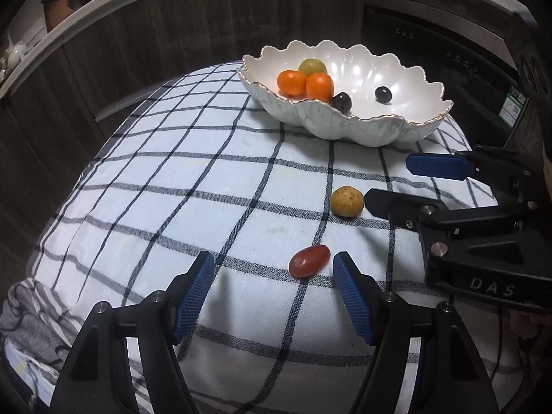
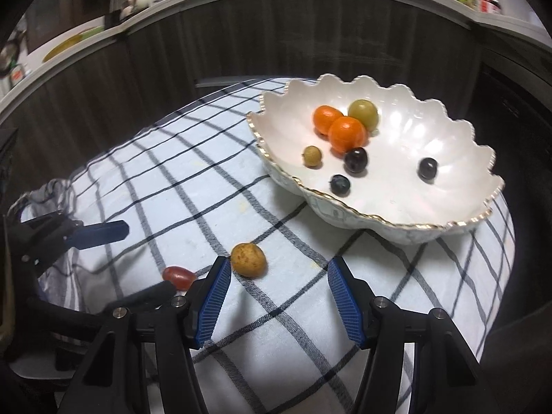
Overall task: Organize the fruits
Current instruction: 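Grasp a red grape with the left tool while the right tool grasps a brown round fruit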
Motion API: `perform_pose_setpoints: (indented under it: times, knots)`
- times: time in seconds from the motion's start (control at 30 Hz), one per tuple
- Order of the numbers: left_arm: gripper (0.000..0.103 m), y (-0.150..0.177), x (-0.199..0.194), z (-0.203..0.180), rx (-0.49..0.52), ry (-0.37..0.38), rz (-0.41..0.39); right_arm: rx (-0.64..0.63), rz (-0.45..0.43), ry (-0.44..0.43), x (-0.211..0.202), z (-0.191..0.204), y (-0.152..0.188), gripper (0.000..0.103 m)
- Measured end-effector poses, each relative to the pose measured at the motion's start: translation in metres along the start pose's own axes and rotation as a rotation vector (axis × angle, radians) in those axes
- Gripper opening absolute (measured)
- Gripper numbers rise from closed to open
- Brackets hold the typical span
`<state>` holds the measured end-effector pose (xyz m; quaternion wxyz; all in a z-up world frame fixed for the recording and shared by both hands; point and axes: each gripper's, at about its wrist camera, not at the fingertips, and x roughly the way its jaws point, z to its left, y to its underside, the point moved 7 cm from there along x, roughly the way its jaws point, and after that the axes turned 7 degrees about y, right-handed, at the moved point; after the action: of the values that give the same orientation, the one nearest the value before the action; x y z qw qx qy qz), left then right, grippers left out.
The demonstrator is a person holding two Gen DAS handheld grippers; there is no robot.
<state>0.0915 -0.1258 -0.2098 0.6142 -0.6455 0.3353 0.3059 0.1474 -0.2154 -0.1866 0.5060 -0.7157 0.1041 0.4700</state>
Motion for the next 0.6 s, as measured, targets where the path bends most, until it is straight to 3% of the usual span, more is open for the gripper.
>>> perform_pose_setpoints:
  times: [0.27, 0.6]
  knots:
    - [0.070, 0.002, 0.008, -0.004, -0.015, -0.032, -0.015, -0.041, 0.017, -0.039, 0.009, 0.006, 0.000, 0.060]
    - [0.054, 0.003, 0.019, -0.015, -0.030, -0.017, -0.004, -0.075, 0.030, -0.086, 0.017, 0.007, -0.001, 0.050]
